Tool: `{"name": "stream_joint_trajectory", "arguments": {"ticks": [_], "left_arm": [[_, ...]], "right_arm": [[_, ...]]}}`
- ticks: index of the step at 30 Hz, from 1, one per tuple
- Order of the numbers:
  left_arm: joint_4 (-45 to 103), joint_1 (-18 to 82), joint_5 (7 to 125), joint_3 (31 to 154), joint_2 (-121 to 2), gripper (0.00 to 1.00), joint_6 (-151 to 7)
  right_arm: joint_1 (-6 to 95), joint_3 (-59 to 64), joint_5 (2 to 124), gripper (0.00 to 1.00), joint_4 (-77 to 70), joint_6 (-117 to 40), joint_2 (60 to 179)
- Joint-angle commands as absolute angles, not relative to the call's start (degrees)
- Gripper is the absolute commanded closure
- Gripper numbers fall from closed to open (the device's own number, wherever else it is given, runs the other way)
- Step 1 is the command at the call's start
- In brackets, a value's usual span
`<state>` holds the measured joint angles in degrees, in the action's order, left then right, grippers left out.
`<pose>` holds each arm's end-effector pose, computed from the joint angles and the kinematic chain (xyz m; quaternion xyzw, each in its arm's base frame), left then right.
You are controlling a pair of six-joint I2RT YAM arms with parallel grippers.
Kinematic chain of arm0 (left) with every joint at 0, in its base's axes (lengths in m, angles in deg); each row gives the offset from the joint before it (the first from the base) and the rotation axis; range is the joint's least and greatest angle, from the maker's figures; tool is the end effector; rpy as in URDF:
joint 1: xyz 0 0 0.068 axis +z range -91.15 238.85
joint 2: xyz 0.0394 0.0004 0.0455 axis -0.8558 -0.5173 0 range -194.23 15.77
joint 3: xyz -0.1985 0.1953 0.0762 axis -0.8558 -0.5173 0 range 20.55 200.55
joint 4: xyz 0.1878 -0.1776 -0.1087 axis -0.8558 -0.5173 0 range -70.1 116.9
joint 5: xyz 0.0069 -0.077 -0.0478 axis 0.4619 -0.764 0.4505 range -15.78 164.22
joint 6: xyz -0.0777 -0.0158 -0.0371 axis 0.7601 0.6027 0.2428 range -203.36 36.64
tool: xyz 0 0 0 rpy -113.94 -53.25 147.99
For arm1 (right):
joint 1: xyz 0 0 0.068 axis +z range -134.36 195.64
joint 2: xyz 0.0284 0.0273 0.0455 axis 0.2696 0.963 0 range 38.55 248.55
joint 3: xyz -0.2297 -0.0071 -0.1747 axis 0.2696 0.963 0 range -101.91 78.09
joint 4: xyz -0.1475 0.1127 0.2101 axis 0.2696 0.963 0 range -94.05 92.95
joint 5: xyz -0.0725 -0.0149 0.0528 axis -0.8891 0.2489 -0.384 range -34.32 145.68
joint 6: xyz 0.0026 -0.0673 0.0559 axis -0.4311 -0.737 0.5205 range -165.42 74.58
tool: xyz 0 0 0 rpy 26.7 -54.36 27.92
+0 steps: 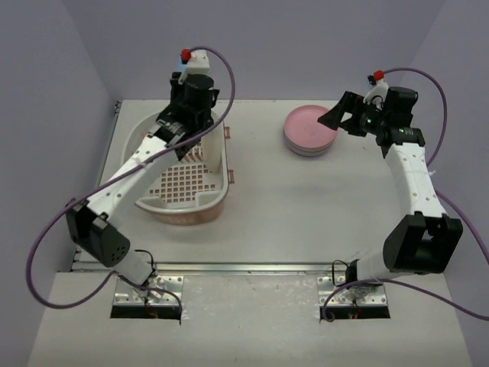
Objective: Unload the plates from the dish rack
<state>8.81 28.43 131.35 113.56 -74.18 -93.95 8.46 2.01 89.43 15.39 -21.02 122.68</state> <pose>0.3723 -0.1430 0.4378 -0.0285 0.7547 0.2818 0.5917 0.3875 -0.0054 0.3506 0.0777 0.8282 0.3197 0.4537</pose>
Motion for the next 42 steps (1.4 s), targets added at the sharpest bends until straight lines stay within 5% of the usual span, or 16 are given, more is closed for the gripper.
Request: {"name": "stream_joint_trajectory", "arguments": {"ticks": [1,8,15,20,23,27,30,32,38,39,42], "left_arm": [[-3.42,28.49,106.28,119.11,-64.27,1.00,-87.22],[-11.23,29.72,57.11,113.17,-59.68,1.00,-87.68],[-13.21,30.28,43.65,112.53,-60.88,1.00,-87.72],[-15.02,30.29,37.89,112.83,-63.59,1.00,-87.67],[-14.85,30.67,36.64,112.89,-64.00,1.00,-87.61],[-15.35,32.74,33.48,113.59,-64.71,1.00,-87.32],[-16.91,35.50,27.99,114.28,-66.17,1.00,-88.00],[-16.28,37.30,26.71,114.21,-67.02,0.88,-86.65],[-10.88,38.58,49.91,112.72,-64.76,0.24,-78.94],[-9.84,38.63,55.88,112.14,-63.80,0.05,-77.45],[-7.47,38.63,66.75,110.82,-60.97,0.00,-75.90]], "right_arm": [[10.88,0.55,94.38,0.01,12.09,-22.35,118.75],[22.01,1.15,97.32,0.01,8.02,-23.37,114.15],[28.47,-0.33,95.25,0.04,7.68,-26.62,112.78],[33.18,-0.29,92.44,0.27,10.00,-31.68,114.21],[35.70,0.91,89.35,0.50,10.42,-35.48,114.57],[36.29,1.43,87.34,0.56,12.16,-38.68,115.34],[36.31,1.87,87.34,0.77,12.93,-40.84,115.26],[36.37,1.08,86.50,1.00,14.95,-41.99,115.74],[35.16,0.76,79.29,1.00,15.25,-42.78,117.74],[33.84,0.16,78.03,1.00,15.16,-42.26,118.52],[27.68,-3.21,78.46,1.00,15.11,-36.17,123.10]]}}
